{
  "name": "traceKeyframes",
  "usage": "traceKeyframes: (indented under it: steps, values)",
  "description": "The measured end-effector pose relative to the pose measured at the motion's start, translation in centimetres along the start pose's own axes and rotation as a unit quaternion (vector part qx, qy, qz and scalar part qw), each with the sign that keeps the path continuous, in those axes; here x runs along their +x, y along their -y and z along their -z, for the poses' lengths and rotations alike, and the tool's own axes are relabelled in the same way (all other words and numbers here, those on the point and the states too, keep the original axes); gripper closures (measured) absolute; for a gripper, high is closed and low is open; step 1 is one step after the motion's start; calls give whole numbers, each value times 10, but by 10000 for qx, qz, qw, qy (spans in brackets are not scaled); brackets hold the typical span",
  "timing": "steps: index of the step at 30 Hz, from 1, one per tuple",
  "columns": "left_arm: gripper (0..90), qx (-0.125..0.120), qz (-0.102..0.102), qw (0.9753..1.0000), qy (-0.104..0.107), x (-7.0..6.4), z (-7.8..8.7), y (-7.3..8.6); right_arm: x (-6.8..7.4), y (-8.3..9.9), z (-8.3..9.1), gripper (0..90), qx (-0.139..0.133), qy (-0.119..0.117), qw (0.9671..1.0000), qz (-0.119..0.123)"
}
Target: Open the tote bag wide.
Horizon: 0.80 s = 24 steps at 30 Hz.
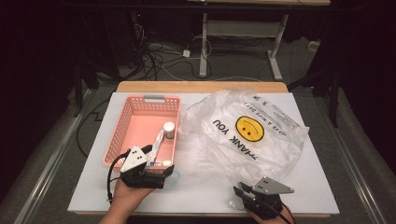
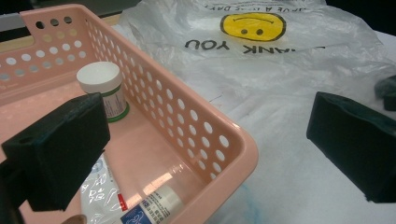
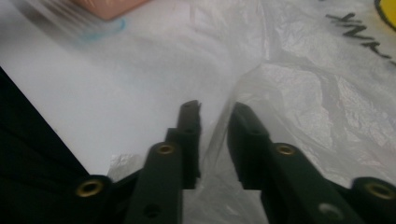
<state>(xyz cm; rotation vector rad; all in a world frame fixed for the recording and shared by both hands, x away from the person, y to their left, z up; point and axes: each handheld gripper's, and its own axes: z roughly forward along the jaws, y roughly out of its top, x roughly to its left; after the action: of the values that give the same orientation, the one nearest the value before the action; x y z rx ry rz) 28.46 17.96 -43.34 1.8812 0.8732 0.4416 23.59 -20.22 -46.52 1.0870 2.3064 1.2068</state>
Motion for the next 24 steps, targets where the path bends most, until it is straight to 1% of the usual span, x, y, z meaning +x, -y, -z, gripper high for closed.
traceKeyframes:
  steps: [3, 4, 5, 6, 7, 8, 9, 11, 12, 14, 15, 16, 17, 18, 19, 20, 21, 22, 23, 24]
  values:
    - [0, 15, 10, 10000, 4, 0, 0, 0, -5, -7, 16, 572, -338, -58, 9994, -69]
    - [0, 22, 7, 10000, 0, 0, -1, 0, -8, -11, 24, 548, -515, -84, 9986, -108]
    - [0, 26, 7, 10000, -2, 0, -1, 0, -11, -14, 29, 520, -623, -88, 9979, -140]
    - [0, 27, 8, 10000, -3, 0, -1, 0, -11, -14, 29, 520, -623, -88, 9979, -140]
    - [0, 25, 7, 10000, -10, 0, -1, 0, -14, -16, 33, 503, -706, -104, 9973, -155]
    - [0, 21, 10, 10000, -11, 0, -1, 0, -20, -20, 43, 476, -921, -133, 9955, -192]
    - [0, 18, 13, 10000, -11, 0, -1, 0, -20, -20, 43, 476, -921, -133, 9955, -192]
    - [0, 22, 21, 10000, -15, -1, -1, 0, -26, -25, 49, 443, -1055, -109, 9943, -145]
    - [0, 24, 25, 10000, -11, -1, -2, 0, -29, -27, 49, 422, -1051, -96, 9944, -103]
    - [0, 30, 22, 10000, -5, -2, -2, 0, -37, -32, 46, 376, -985, -75, 9951, -27]
    - [0, 35, 13, 10000, -2, -2, -3, -1, -44, -36, 40, 310, -963, -76, 9953, 2]
    - [0, 31, 16, 10000, 6, -2, -3, -1, -44, -36, 40, 310, -963, -76, 9953, 2]
    - [0, 26, 19, 10000, 12, -3, -3, -1, -53, -41, 28, 249, -910, -128, 9958, 13]
    - [0, 29, 12, 10000, 15, -3, -3, -1, -56, -42, 24, 226, -905, -175, 9957, 11]
    - [0, 36, -5, 10000, 13, -3, -3, -1, -56, -42, 24, 226, -905, -175, 9957, 11]
    - [0, 41, -16, 10000, 10, -3, -3, -1, -60, -46, 13, 180, -825, -186, 9964, 30]
    - [0, 44, -19, 10000, 4, -3, -3, -1, -61, -48, 9, 155, -796, -189, 9966, 56]
    - [0, 42, -16, 10000, 2, -3, -3, -1, -61, -48, 9, 155, -796, -189, 9966, 56]
    - [0, 39, -6, 10000, -4, -3, -3, -1, -63, -50, 4, 136, -773, -175, 9968, 82]
    - [0, 41, 1, 10000, -14, -2, -3, -1, -65, -54, -6, 48, -690, -141, 9975, 76]
